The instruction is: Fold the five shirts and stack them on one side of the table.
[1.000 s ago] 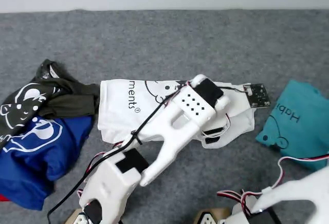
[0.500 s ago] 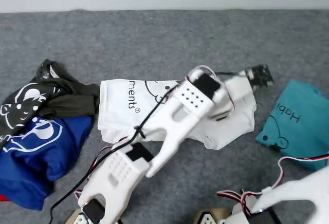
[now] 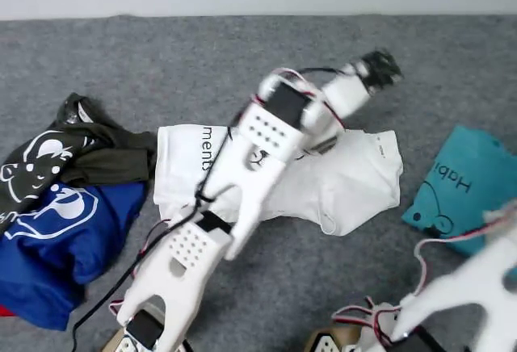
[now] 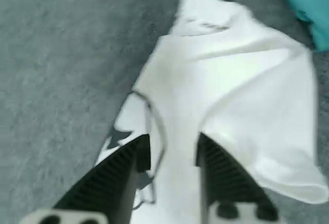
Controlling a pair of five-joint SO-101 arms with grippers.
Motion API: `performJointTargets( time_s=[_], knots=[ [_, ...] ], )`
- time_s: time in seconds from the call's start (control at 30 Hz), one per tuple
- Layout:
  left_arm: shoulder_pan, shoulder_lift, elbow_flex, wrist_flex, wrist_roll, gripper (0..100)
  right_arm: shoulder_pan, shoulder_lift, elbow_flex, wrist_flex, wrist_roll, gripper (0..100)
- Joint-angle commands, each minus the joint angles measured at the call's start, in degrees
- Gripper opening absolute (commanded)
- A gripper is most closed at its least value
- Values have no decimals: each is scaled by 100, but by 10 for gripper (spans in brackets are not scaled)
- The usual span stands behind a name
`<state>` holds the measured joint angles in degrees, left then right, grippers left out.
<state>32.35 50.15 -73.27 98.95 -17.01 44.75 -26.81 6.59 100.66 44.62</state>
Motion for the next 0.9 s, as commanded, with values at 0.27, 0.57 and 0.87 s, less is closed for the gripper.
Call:
performJointTargets(
  time_s=[0.27, 0.57, 0.87],
  knots=[
    [-2040, -2831, 2782, 167, 114, 70, -3556, 769, -62, 136, -1204, 41],
    [-3578, -5626, 5675, 149, 79, 70, -4778, 1736, -70, -163, -1204, 198],
    [-4185, -6804, 7240, 141, 79, 70, -5437, 2167, -70, -488, -835, 199]
  ],
)
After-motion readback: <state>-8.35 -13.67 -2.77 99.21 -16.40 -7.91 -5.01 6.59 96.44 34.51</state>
